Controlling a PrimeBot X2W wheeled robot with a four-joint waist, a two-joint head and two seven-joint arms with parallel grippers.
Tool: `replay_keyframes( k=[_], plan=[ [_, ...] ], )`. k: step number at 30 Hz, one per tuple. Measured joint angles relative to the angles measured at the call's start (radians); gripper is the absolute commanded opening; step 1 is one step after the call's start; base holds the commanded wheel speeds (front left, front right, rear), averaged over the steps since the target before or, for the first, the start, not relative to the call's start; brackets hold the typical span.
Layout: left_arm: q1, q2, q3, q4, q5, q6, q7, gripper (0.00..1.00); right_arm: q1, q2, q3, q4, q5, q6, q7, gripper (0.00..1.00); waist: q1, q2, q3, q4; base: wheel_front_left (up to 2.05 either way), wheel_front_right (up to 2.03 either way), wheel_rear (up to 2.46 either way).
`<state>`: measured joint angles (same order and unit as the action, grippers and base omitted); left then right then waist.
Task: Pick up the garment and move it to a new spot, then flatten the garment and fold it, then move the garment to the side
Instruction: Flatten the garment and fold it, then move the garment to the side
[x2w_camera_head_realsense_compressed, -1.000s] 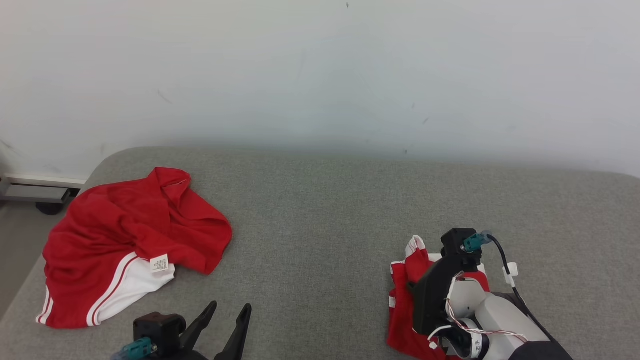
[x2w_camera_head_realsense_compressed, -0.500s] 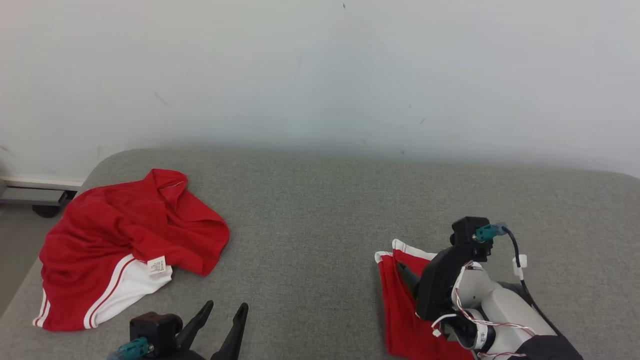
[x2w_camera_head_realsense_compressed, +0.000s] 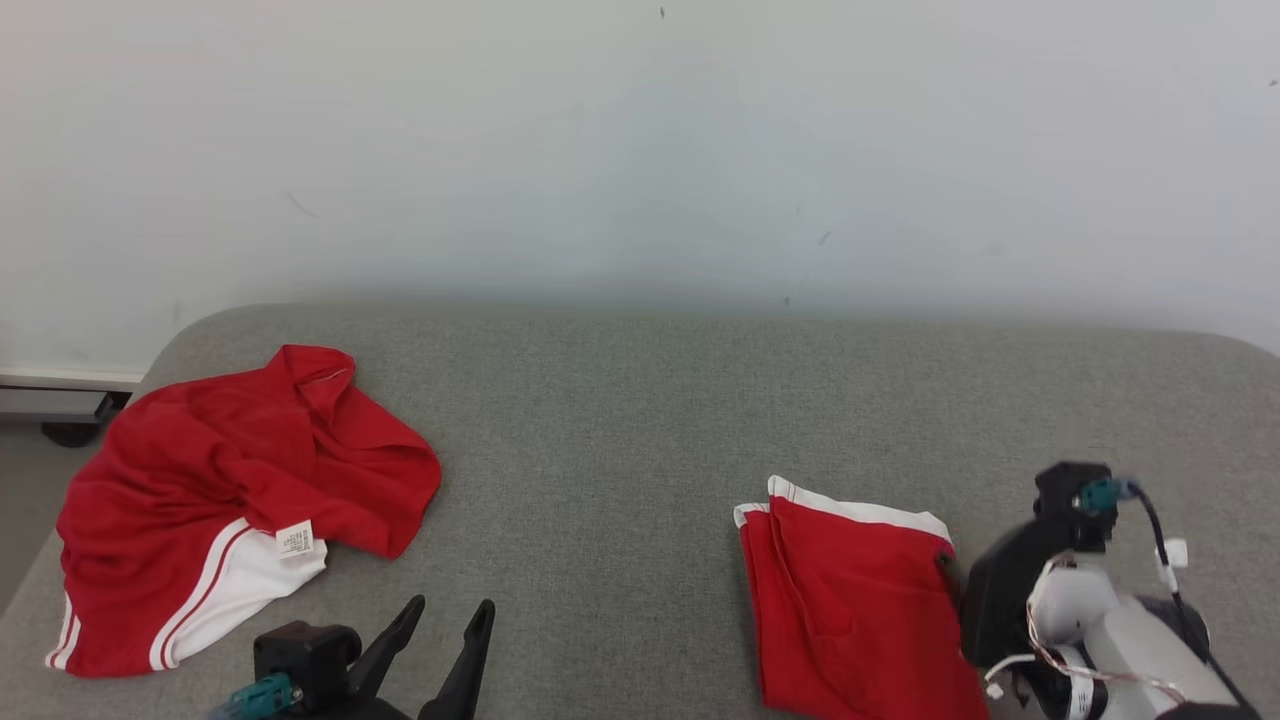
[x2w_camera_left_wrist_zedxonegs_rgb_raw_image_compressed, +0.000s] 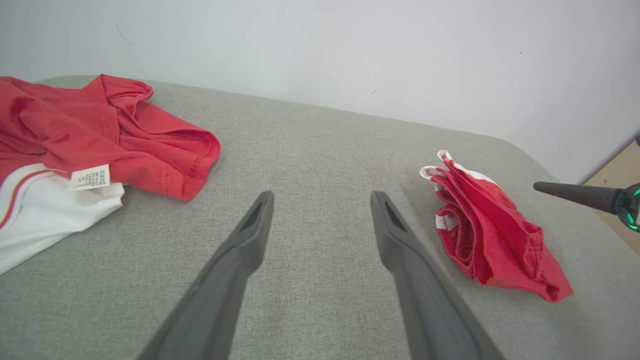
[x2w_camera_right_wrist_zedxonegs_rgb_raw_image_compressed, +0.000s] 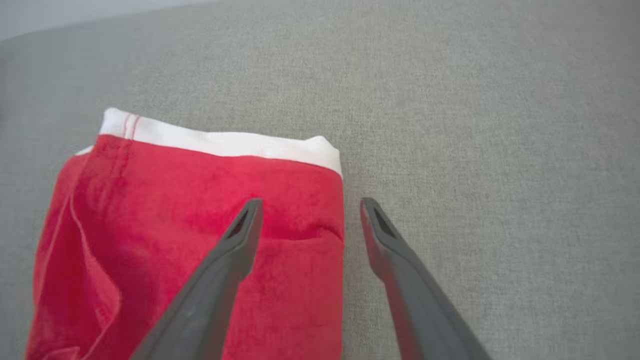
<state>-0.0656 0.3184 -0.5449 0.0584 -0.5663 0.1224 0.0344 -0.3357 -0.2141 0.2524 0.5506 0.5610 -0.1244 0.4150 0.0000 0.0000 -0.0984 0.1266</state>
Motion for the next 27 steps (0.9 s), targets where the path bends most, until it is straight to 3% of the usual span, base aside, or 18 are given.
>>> replay_keyframes(
  k=[13,27],
  plan=[
    [-0.013,-0.001,-0.009,-0.012,0.012,0.0,0.004,1.0,0.044,0.03,-0.017,0.083,0.002,0.0,0.025,1.0,0.0,0.0,0.031,0.022,0.0,0.0,0.0],
    [-0.026,0.004,-0.008,-0.013,0.012,0.0,0.006,1.0,0.05,0.016,-0.069,0.098,-0.01,0.0,-0.002,1.0,0.0,0.0,0.041,0.05,0.0,0.0,0.0]
  ],
)
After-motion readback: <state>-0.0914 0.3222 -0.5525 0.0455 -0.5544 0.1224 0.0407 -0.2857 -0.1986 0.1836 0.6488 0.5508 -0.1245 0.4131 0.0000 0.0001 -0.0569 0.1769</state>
